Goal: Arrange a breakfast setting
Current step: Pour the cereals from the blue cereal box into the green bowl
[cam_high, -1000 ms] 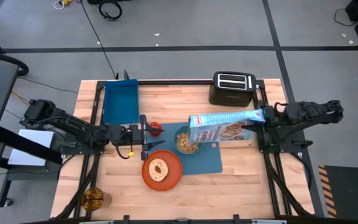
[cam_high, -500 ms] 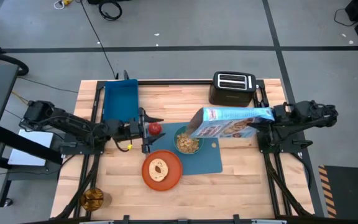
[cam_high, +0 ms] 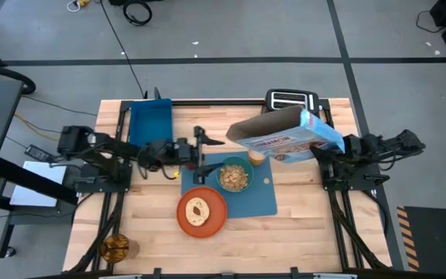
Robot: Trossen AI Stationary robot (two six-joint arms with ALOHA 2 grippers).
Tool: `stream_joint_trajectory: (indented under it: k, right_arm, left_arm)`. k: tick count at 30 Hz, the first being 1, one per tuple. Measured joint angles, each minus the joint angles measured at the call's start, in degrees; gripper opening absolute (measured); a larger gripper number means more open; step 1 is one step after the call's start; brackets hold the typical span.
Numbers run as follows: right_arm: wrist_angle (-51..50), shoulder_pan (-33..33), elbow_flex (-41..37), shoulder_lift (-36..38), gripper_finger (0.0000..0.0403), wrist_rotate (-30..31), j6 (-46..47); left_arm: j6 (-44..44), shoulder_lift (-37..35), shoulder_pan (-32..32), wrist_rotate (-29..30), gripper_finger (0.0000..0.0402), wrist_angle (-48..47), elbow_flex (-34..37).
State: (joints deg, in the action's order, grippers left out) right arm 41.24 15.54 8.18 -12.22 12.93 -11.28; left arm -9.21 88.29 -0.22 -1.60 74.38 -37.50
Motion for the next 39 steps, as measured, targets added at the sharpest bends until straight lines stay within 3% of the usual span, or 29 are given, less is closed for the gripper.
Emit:
stream_joint_trajectory:
  k: [4, 8, 14, 20, 23, 28, 34, 36, 39]
  right_arm:
    - [17.6, -0.9, -4.0, -8.3, 0.0123, -3.6, -0.4]
    - [28.0, -2.0, -4.4, -17.5, 0.0123, -5.1, -0.5]
    - [37.7, -4.0, -2.6, -27.3, 0.0123, -5.2, -0.9]
    - [41.6, -4.8, -2.5, -31.4, 0.0124, -6.7, -0.7]
    - [41.9, -4.8, -2.4, -32.6, 0.0129, -5.7, -0.5]
    - [41.4, -4.8, -2.4, -33.3, 0.0149, -3.5, -1.9]
    - [39.4, -4.8, -2.4, -33.1, 0.0210, -3.1, -2.4]
    - [37.5, -4.7, -2.4, -32.7, 0.0240, -2.3, -2.4]
    - [34.7, -4.3, -2.4, -31.7, 0.0290, -1.4, -2.4]
  left_arm:
    - [0.2, 4.4, 0.8, -1.4, 0.0314, -0.1, -6.8]
    - [2.8, 9.6, 1.5, -1.3, 0.0314, -1.5, -15.3]
    - [4.1, 16.1, 1.7, -4.2, 0.0314, -8.4, -28.1]
    - [7.8, 18.5, 2.6, -3.3, 0.0304, -13.5, -35.5]
    - [9.9, 18.6, 3.2, -4.2, 0.0268, -14.1, -36.3]
    - [10.1, 18.6, 3.6, -4.9, 0.0158, -13.9, -36.4]
    - [10.1, 17.4, 5.1, -9.2, 0.0029, -15.2, -36.4]
    - [10.3, 15.7, 5.8, -10.7, 0.0012, -19.1, -36.4]
    - [9.8, 11.9, 6.3, -11.6, 0.0016, -27.8, -36.4]
